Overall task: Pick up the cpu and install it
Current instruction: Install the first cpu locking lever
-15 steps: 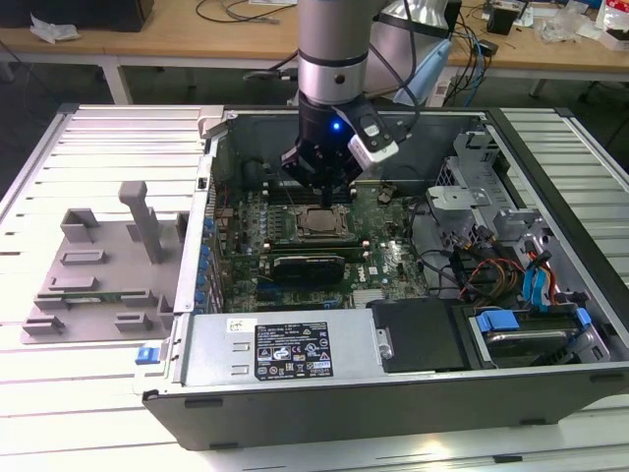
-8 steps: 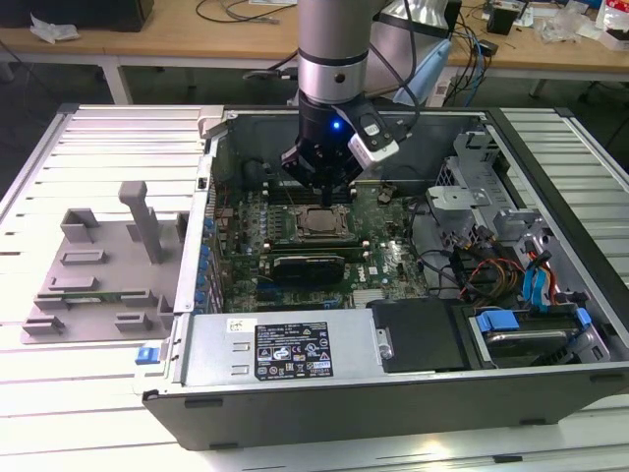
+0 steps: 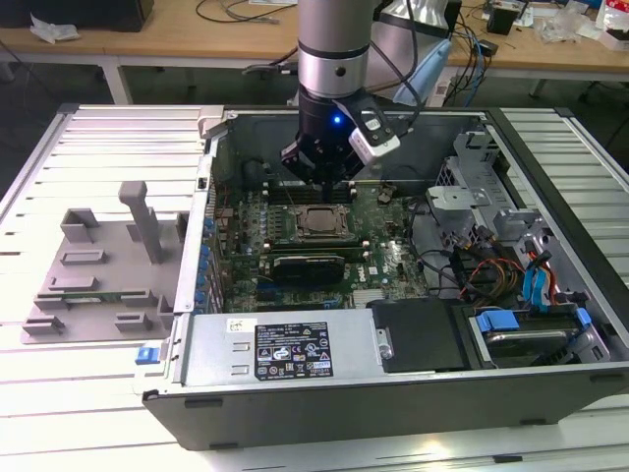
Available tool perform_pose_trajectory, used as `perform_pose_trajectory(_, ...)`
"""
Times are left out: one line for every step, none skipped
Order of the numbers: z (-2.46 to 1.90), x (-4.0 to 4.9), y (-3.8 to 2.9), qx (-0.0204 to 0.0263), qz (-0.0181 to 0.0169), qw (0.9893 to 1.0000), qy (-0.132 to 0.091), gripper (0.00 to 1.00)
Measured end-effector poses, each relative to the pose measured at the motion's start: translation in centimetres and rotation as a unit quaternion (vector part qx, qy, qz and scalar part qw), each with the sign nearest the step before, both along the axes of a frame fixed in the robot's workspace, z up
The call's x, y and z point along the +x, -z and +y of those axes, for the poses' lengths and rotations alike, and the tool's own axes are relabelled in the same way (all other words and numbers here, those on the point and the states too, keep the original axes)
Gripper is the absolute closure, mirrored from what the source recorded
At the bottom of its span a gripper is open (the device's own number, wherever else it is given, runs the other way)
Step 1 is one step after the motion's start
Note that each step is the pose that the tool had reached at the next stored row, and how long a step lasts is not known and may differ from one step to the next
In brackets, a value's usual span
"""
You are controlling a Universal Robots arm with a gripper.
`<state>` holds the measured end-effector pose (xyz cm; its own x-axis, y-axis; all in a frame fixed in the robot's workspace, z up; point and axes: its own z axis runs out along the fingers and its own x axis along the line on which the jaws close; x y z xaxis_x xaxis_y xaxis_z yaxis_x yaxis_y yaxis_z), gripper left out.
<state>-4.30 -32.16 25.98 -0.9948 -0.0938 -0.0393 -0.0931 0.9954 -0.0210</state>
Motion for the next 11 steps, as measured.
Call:
perform_pose_trajectory(0.0, 0.0, -0.3, 0.0, 0.0, 1.0, 0.0, 0.89)
perform_pose_trajectory(0.0, 0.0, -0.47, 0.0, 0.0, 1.0, 0.0, 0.89)
perform_pose_trajectory(0.0, 0.0, -0.63, 0.0001, 0.0, 1.0, 0.0, 0.89)
perform_pose_trajectory(0.0, 0.0, -1.0, 0.0, 0.0, 1.0, 0.0, 0.89)
perform_pose_trajectory(0.0, 0.0, -1.0, 0.0001, -0.0001, 1.0, 0.0, 0.89)
perform_pose_trajectory(0.0, 0.0, -1.0, 0.0002, -0.0001, 1.0, 0.0, 0.89)
perform_pose_trajectory(0.0, 0.0, -1.01, 0.0001, -0.0001, 1.0, 0.0, 0.89)
perform_pose_trajectory(0.0, 0.0, -1.02, 0.0, 0.0, 1.0, 0.0, 0.89)
perform_pose_trajectory(0.0, -0.08, -1.02, 0.0, 0.0, 1.0, 0.0, 0.89)
perform_pose_trajectory(0.0, -0.21, -1.02, 0.0, 0.0, 1.0, 0.0, 0.89)
perform_pose_trajectory(0.0, -0.61, -1.02, 0.0, 0.0, 1.0, 0.0, 0.89)
